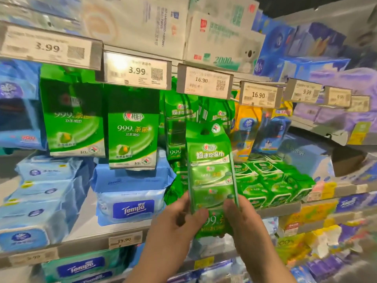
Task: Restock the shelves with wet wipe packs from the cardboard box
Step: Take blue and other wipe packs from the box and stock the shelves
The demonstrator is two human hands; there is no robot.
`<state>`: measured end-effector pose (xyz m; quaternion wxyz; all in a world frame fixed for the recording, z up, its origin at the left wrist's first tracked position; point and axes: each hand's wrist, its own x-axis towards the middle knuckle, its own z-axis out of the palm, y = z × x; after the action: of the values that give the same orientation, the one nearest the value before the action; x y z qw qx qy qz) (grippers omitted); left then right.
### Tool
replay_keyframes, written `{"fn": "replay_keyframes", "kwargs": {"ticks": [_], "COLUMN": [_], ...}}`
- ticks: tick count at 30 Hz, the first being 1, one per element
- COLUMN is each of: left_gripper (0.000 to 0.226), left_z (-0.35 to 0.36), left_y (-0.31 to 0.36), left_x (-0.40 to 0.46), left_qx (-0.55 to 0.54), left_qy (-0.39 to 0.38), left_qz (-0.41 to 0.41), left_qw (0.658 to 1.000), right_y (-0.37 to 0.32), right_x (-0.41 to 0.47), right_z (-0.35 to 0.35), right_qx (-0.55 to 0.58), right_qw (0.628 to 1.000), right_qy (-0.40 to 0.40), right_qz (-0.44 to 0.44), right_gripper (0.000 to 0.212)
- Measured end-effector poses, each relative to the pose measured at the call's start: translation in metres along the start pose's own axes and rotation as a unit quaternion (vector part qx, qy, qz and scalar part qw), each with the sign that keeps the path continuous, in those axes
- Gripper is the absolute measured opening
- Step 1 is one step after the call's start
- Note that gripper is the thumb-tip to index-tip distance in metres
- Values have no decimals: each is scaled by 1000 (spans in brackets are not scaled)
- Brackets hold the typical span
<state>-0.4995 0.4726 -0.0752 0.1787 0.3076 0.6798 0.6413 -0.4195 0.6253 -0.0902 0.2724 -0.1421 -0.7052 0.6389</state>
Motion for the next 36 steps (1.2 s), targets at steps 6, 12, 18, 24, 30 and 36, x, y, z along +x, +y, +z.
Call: {"fn": "replay_keyframes", "kwargs": {"ticks": [6,12,18,24,30,36], "left_gripper": [41,34,39,30,24,35], "left_z": [3,10,18,16,19,26], "left_y": [-3,20,20,16,15,0], "left_x": [15,20,28,44,46,37], "left_qx": [5,-27,-25,-17,-13,6], "left_qy": [73,125,168,181,185,216], "left_qz": [68,130,142,124,100,145], "left_qw": [995,983,975,975,978,966], "right_y": [-17,-30,-34,-21,-14,-11], "right_x": [29,55,68,85,86,83], "right_z": [1,-4,-8,5,3,-3], "right_qx": [-25,-31,-9,78,60,47], "right_qw": [998,991,979,986,988,980], "right_qy": [-28,-86,-128,-110,-131,-153], "right_qz": [-58,-100,-158,-98,-61,-120], "right_gripper": [38,21,35,38,36,33]}}
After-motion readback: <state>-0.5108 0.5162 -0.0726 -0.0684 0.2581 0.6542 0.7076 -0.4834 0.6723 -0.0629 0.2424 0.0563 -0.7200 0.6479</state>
